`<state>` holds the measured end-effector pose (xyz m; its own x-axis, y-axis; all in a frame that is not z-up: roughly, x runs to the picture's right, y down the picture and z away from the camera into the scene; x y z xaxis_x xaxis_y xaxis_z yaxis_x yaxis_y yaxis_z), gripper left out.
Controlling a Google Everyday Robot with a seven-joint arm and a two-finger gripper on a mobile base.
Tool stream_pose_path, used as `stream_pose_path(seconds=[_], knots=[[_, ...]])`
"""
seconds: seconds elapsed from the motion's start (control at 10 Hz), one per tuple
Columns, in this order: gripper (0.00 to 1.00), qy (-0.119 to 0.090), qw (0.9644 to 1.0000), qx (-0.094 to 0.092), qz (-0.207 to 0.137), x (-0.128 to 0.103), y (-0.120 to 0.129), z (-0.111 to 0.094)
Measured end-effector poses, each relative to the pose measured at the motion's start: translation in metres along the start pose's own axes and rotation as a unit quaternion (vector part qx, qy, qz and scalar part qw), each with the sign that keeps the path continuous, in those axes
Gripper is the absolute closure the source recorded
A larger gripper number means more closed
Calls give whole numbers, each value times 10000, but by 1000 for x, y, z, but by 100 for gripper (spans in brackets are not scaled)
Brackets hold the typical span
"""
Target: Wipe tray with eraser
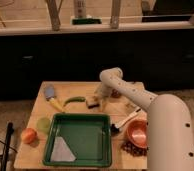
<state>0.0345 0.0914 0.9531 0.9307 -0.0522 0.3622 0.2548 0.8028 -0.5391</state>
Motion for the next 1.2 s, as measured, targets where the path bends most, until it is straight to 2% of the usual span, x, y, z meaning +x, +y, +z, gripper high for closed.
stream_pose_path(seconds=[0.3,0.4,0.6,0.7,1.2], knots=[[59,-16,9999,-93,-42,-4,0,3],[67,-15,9999,-104,-42,-4,0,3],[89,-11,9999,-123,-40,-3,0,3],[97,-11,9999,-121,-39,-3,0,3],[100,-7,9999,-111,-72,-4,-1,2]])
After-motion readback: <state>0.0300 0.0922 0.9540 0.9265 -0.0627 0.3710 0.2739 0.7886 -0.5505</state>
